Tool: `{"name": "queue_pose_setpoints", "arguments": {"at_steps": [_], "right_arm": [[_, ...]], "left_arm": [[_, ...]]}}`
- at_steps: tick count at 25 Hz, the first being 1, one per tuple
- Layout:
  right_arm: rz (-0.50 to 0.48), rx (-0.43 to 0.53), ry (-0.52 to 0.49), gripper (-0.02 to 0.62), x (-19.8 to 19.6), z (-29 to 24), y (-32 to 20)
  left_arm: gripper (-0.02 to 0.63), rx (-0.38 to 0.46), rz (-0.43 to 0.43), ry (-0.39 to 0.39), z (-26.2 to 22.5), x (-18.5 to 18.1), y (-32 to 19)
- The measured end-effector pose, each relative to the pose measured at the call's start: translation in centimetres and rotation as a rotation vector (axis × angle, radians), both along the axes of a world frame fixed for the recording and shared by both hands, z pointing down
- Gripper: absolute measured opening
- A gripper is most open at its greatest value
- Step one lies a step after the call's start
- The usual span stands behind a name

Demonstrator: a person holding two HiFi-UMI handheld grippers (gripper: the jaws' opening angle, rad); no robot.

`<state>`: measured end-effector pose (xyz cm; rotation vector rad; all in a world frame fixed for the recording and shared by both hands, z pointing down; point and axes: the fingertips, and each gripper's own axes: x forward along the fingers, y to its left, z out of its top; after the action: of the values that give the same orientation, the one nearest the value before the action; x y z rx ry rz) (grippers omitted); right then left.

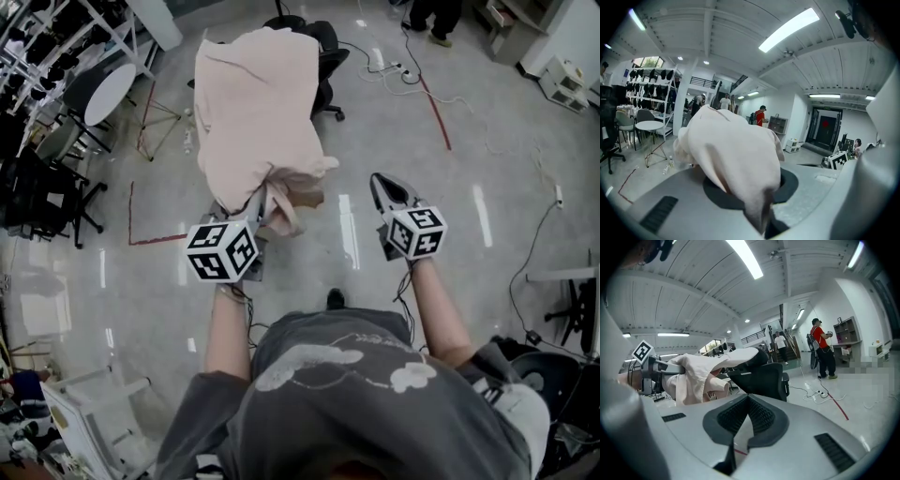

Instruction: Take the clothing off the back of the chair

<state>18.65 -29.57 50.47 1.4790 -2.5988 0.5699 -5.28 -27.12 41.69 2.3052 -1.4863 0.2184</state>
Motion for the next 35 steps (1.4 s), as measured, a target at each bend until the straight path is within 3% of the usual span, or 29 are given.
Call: {"name": "queue_pose_setpoints", "arguments": {"at_steps": [10, 15, 23, 35], "right_arm": [[0.022, -0.009, -0.024, -0.008, -2.5, -0.2, 2.8], [-0.007, 0.011, 0.003, -0.008, -6.1, -1.1, 5.3], [-0.01, 0.004, 0.028, -0.008, -8.2, -1.0, 10.3], [0.01, 0.048, 0.047, -0.006, -11.5, -2.9, 18.7]], "left_arm": [[0.066, -0.022, 0.034, 0.028, 0.6, -2.1, 4.8], [0.066, -0.078, 0.067, 0.044, 2.4, -4.2, 7.9], [0.066, -0.156, 0.063, 0.075, 6.0, -6.9, 14.0], [0.066, -0.092, 0.05, 0.08, 4.6, -11.2, 20.8]]}}
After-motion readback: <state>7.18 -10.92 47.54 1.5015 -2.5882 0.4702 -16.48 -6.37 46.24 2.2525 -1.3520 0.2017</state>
